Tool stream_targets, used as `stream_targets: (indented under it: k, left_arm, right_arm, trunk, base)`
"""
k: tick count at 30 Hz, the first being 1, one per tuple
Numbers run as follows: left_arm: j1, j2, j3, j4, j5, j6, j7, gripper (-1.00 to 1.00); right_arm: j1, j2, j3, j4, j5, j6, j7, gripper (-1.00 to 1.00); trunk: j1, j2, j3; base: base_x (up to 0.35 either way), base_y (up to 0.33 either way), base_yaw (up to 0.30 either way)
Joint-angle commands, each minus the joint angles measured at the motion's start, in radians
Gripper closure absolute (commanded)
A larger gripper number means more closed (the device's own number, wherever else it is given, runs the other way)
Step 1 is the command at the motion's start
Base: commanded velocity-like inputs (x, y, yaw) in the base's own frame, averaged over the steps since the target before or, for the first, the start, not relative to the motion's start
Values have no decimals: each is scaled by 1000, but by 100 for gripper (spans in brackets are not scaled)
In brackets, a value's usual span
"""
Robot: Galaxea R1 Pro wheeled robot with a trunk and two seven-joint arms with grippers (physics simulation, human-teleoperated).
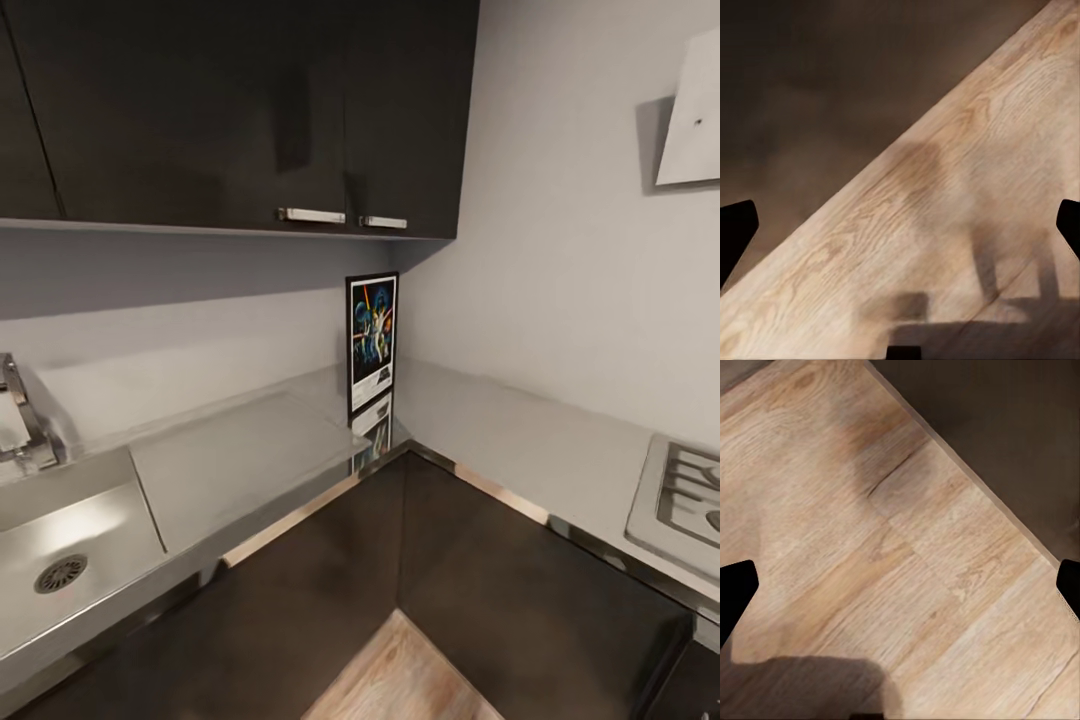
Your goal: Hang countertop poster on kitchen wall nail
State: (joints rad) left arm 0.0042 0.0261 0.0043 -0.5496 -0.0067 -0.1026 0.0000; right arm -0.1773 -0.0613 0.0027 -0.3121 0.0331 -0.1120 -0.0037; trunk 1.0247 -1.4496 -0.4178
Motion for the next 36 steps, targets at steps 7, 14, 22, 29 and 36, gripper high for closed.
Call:
stream_targets:
  k: [7, 14, 22, 29, 36]
  left_arm:
    - [0, 0, -11, 0, -1, -2, -1, -100]
    - [0, -8, -51, -67, 0, 0, -37, -100]
    - [0, -80, -87, -598, 1, 220, -133, -100]
    - [-10, -96, -105, -681, 1, 303, -201, -100]
    - [-98, -137, -118, -698, 1, 385, -233, -100]
  right_arm:
    - [-1, 0, 1, -1, 5, -3, 0, -100]
    - [-1, -6, -7, -4, 1, -3, -1, -100]
    - [-1, -40, -11, -11, -1, -58, -1, -100]
    - [-1, -48, -12, -13, -4, -73, -1, -100]
    - [-1, -49, -13, -15, -5, -76, -1, -100]
  trunk:
    - [0, 0, -1]
    - [0, 0, -1]
    - [0, 0, -1]
    - [0, 0, -1]
    - [0, 0, -1]
  base:
    - [55, 0, 0]
    - [7, 0, 0]
    - [0, 0, 0]
    - [0, 0, 0]
    - [0, 0, 0]
